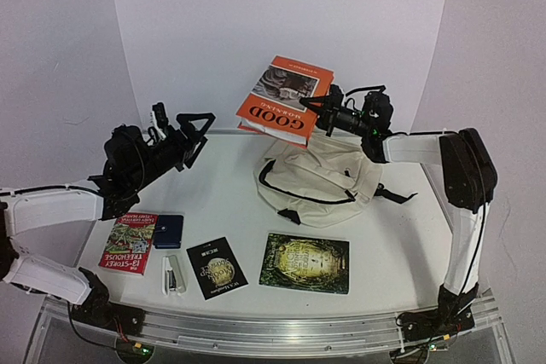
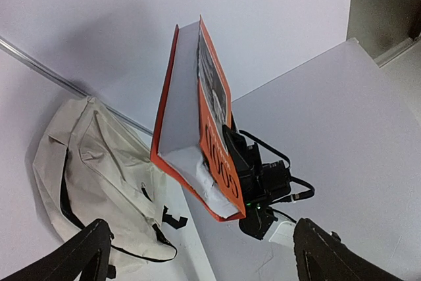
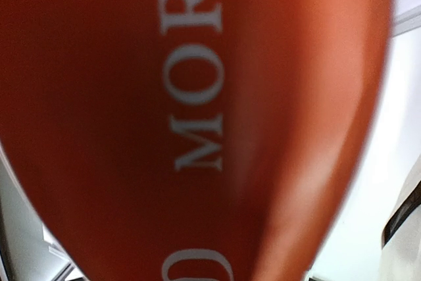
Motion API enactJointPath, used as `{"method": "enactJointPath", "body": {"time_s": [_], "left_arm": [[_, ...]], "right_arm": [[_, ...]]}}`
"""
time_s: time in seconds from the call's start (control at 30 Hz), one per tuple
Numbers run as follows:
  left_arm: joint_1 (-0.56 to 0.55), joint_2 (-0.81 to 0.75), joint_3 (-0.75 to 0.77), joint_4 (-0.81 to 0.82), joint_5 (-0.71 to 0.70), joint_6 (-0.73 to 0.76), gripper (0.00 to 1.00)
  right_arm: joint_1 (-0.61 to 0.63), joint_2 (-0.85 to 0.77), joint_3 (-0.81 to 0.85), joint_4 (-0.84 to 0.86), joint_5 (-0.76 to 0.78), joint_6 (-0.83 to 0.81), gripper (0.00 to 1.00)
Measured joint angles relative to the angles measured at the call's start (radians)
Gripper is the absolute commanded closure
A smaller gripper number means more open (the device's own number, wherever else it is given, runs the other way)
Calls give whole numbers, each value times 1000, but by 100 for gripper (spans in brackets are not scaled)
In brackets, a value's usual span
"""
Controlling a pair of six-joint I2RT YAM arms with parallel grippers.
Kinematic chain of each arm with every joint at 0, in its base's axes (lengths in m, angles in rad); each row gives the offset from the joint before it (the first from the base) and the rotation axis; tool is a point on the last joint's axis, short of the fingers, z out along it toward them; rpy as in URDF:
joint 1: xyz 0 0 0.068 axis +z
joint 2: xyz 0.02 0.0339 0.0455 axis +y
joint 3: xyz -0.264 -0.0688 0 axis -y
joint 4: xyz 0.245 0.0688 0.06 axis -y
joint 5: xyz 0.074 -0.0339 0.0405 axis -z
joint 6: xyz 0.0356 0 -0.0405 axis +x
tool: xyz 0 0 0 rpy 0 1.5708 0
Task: Pack the student bag
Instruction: Pick up the book from the center of the board.
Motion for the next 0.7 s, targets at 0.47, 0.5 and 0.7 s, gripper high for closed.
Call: {"method": "enactJointPath", "body": {"time_s": [0.47, 0.5, 0.7], "left_arm": [[-86, 359, 120, 284, 10, -26, 3], [-88, 381, 139, 309, 12, -33, 5], [-94, 511, 215, 453, 20, -94, 20]], "right_arm": [[47, -19, -44, -21, 99, 4, 82], [51, -20, -45, -22, 102, 3, 82], [79, -21, -52, -17, 115, 3, 81]]}}
